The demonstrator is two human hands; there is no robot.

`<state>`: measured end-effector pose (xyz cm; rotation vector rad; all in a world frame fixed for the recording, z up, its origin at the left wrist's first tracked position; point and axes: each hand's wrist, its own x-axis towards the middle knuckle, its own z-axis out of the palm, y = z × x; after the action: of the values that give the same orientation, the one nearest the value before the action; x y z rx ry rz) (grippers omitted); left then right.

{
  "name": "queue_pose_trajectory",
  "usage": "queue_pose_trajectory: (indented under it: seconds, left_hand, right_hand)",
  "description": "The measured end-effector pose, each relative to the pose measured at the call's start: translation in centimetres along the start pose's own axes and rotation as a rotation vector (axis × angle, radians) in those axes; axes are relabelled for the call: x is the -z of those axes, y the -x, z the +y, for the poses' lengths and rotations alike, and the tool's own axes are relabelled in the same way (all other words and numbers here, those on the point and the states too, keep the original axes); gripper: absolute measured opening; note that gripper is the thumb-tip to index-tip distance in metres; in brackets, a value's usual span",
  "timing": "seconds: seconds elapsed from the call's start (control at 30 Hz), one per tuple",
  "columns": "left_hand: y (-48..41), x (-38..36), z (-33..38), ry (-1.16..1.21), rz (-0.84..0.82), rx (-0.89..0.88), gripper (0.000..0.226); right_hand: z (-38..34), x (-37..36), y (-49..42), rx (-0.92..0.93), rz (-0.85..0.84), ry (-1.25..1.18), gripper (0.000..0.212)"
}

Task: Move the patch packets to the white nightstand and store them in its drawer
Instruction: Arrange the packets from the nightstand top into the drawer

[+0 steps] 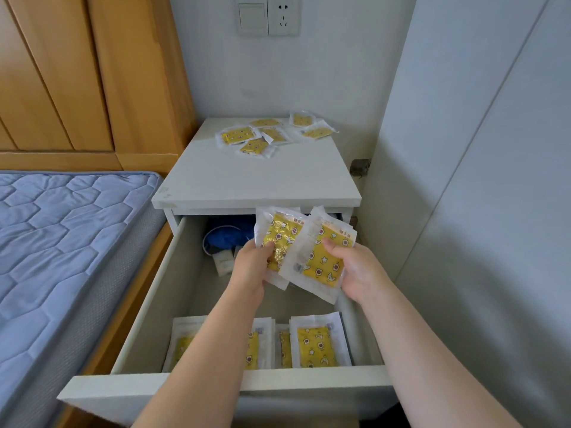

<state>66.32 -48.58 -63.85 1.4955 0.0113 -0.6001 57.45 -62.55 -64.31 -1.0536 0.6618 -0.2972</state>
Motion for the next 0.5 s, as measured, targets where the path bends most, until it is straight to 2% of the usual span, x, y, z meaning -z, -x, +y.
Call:
queue_pose_trajectory:
  seconds: [0.17,0.27,0.4,0.5]
  left_hand:
    - [-0.3,0.2,-0.6,-0.091,-0.095,0.046,0.009]
    - [-0.1,0.8,-0.8,-0.166,-0.137,0.074,0.017]
    - [0.8,1.7,-1.5,-0.156,-0.133,0.041,0.007]
    - [0.8,1.7,-1.2,-0.244,-0.109,-0.004,0.007]
  right_hand:
    - [0.7,0.2,-0.3,-0.018,0.045,0.153,0.015]
    - [0.7,0.2,-0.3,0.005,0.064,0.229,0.018]
    - [0.8,-0.6,-0.4,0.037,0.004,0.337,0.019]
    - [1.2,-1.4,-0.5,0.047,0.005,0.355,0.018]
